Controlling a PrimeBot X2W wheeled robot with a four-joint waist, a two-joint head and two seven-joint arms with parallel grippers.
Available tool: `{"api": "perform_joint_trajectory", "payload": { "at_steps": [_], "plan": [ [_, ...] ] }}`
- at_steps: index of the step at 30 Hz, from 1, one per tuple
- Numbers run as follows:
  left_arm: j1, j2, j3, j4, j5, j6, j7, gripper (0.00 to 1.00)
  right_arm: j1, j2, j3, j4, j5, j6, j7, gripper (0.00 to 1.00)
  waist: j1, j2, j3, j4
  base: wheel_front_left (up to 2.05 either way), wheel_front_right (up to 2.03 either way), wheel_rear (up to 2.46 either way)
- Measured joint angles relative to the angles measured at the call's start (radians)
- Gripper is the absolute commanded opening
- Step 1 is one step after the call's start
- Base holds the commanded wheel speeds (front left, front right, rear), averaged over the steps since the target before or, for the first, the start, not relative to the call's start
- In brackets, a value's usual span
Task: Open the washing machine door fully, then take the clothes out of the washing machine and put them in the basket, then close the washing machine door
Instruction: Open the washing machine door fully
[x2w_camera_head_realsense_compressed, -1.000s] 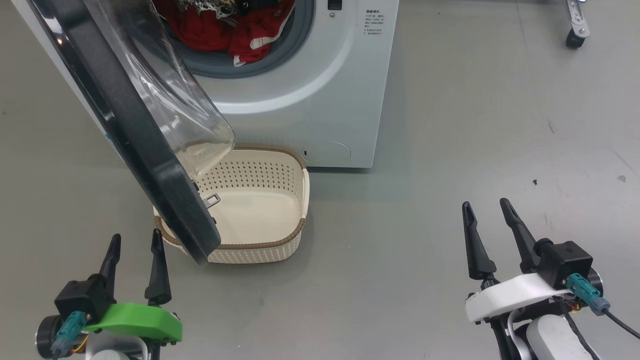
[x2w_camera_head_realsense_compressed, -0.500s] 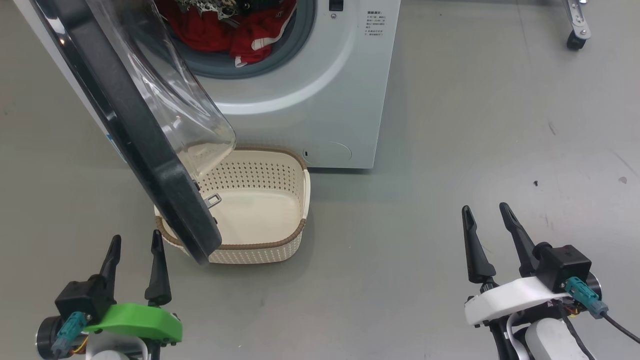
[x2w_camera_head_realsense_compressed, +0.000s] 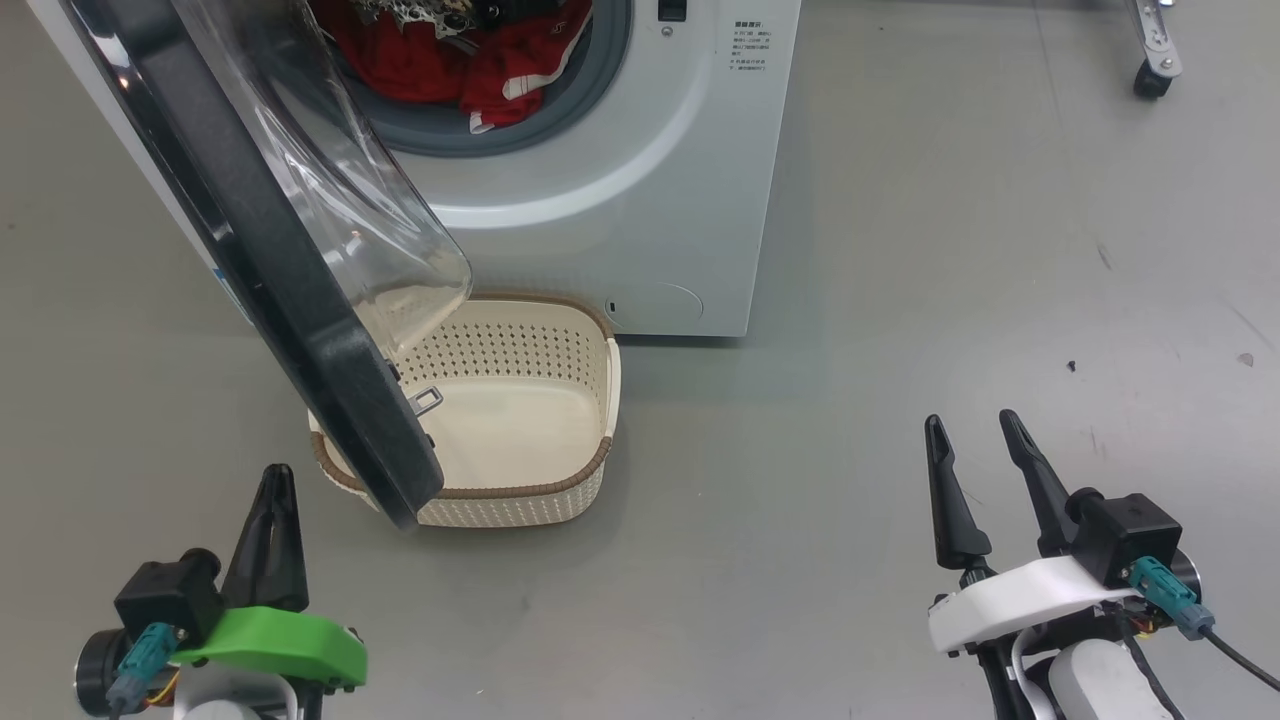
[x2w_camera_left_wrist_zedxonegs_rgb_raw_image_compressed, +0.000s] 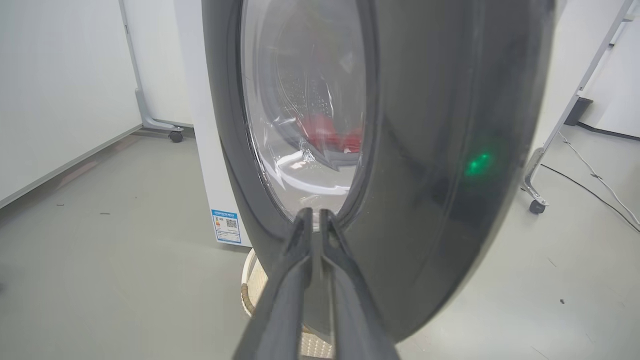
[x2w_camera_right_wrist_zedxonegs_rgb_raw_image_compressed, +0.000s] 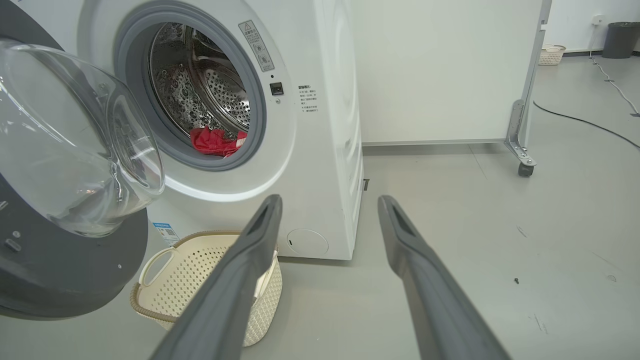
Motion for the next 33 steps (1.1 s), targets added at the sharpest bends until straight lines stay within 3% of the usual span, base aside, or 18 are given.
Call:
{"api": "perform_joint_trajectory", "payload": {
  "at_steps": [10,24,33],
  "plan": [
    [0.000,0.000,-0.001,-0.012,0.004,-0.013,0.000,0.00,0.000,0.010,-0.007,0.015,-0.016,0.015,0.000,1.00,0.0000,0.0000,-0.002,0.002,0.00,0.00,0.00],
    [-0.131,0.001,0.120,-0.259,0.017,-0.016,-0.005,0.00,0.005,0.018,-0.017,0.035,-0.040,0.039,0.000,1.00,0.0000,0.0000,-0.016,0.012,0.00,0.00,0.00],
    [-0.249,0.048,0.150,-0.376,0.037,-0.023,-0.006,0.00,0.005,0.039,-0.017,0.045,-0.042,0.051,0.000,1.00,0.0000,0.0000,-0.028,0.013,0.00,0.00,0.00]
  ]
}}
